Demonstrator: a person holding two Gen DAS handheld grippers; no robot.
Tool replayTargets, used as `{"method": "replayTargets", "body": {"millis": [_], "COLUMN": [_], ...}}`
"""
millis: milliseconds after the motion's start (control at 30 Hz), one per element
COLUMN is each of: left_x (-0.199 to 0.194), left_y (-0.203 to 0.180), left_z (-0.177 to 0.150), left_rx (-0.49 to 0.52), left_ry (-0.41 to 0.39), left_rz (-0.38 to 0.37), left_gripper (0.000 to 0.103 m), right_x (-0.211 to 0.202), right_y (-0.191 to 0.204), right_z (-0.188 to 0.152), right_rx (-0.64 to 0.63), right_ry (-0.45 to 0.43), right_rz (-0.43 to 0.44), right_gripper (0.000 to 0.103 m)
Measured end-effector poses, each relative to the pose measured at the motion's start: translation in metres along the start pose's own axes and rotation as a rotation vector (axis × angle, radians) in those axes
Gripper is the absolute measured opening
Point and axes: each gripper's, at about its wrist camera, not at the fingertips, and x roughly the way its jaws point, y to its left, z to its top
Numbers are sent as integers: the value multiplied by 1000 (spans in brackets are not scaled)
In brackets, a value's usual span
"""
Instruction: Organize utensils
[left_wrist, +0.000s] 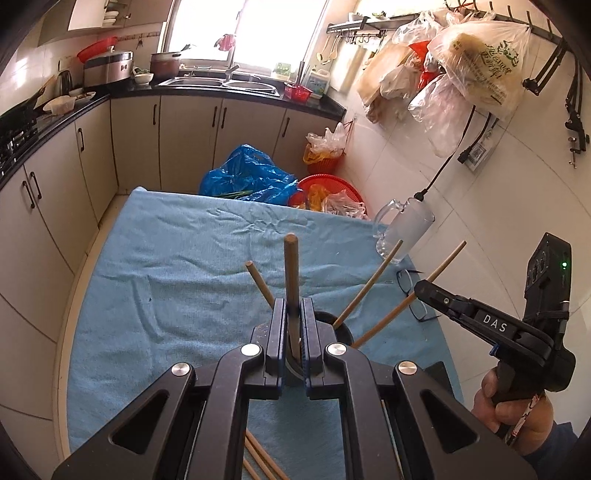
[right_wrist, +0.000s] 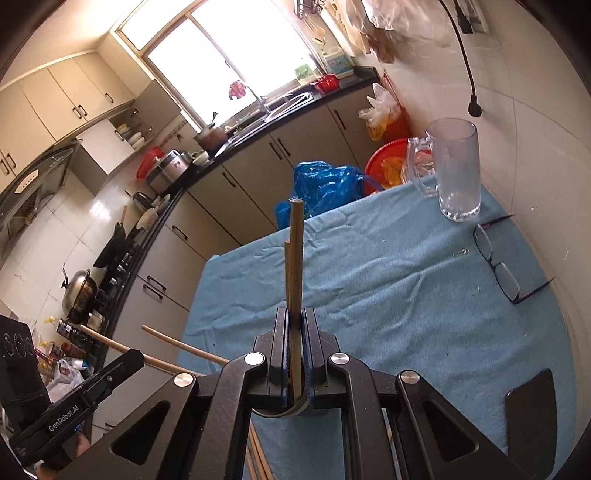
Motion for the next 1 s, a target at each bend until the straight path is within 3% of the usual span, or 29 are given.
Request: {"method": "replayTargets", "body": {"millis": [200,300,600,700,1000], "left_x": [-3,-13,-63,-69,-47], "left_y": [0,0,7,18,49], "left_z": [3,5,-5,-20,-95], "left_rx": [-10,-16,-22,-44,-177], "left_ry": [-8,-37,-152,-141,8], "left_rz": [-1,4,48,65,117], "left_gripper": [9,21,45,48,49], "right_x": [-2,-13,-65,-75,-72], "right_y": [3,6,-2,-15,-73], "right_z": [0,2,-6,-22,-89], "right_rx": [-14,-21,-48,-42,75], "right_ry": [-2,-19,-74,-54,98], "right_rz": [11,19,14,-13,-29], "right_gripper": [10,11,40,44,44]}}
